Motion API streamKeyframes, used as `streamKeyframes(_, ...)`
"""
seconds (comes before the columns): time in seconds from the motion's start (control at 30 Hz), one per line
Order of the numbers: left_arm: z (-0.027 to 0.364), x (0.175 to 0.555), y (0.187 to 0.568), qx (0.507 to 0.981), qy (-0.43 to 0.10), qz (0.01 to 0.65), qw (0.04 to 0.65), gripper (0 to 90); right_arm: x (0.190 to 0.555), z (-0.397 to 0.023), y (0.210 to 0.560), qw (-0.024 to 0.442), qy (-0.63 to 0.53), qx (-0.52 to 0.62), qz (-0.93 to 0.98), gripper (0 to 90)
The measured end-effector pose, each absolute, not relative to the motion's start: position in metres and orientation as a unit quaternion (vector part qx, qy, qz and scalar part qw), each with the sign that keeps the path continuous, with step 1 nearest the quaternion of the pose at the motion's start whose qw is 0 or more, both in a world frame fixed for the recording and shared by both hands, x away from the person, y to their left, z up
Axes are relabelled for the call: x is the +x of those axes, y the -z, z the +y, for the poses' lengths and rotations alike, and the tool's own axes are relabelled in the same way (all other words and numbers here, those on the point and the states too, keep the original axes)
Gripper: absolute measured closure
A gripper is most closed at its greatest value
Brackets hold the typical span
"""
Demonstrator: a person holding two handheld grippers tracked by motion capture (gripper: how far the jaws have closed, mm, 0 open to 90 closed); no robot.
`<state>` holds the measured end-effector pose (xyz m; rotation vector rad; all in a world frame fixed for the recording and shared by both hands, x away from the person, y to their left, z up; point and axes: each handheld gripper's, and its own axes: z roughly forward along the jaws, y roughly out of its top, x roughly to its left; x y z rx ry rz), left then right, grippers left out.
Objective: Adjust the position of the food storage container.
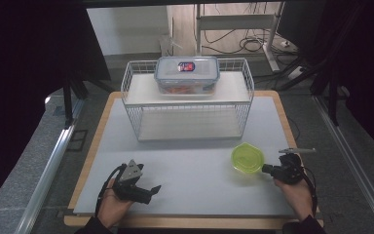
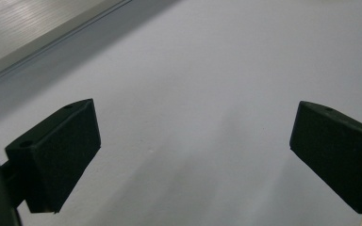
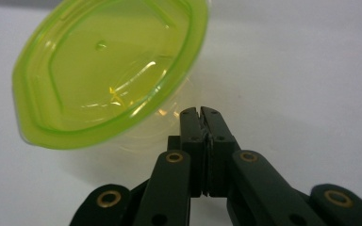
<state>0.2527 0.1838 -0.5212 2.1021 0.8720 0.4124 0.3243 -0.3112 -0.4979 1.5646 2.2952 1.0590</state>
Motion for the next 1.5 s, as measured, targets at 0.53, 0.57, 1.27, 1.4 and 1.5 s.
streamKeyframes(0.53,0.182,0.253,0.522,0.834,-0.164,0.344,0.398,2.2,0.357,-0.3,0.507,0.069,-0.36,0.547,0.752,88.3)
streamKeyframes(0.57,0.182,0.253,0.522,0.835,-0.164,0.344,0.398,2.1,0.358,-0.299,0.507,0.067,-0.359,0.547,0.753,88.3)
streamKeyframes(1.27,0.181,0.254,0.523,0.837,-0.16,0.345,0.394,2.1,0.373,-0.246,0.516,0.047,-0.362,0.492,0.79,88.4)
streamKeyframes(1.4,0.181,0.254,0.523,0.837,-0.16,0.344,0.394,2.1,0.374,-0.23,0.518,0.039,-0.364,0.477,0.799,88.5)
streamKeyframes(1.5,0.181,0.254,0.523,0.837,-0.16,0.344,0.394,2.2,0.374,-0.216,0.52,0.032,-0.366,0.464,0.806,88.6)
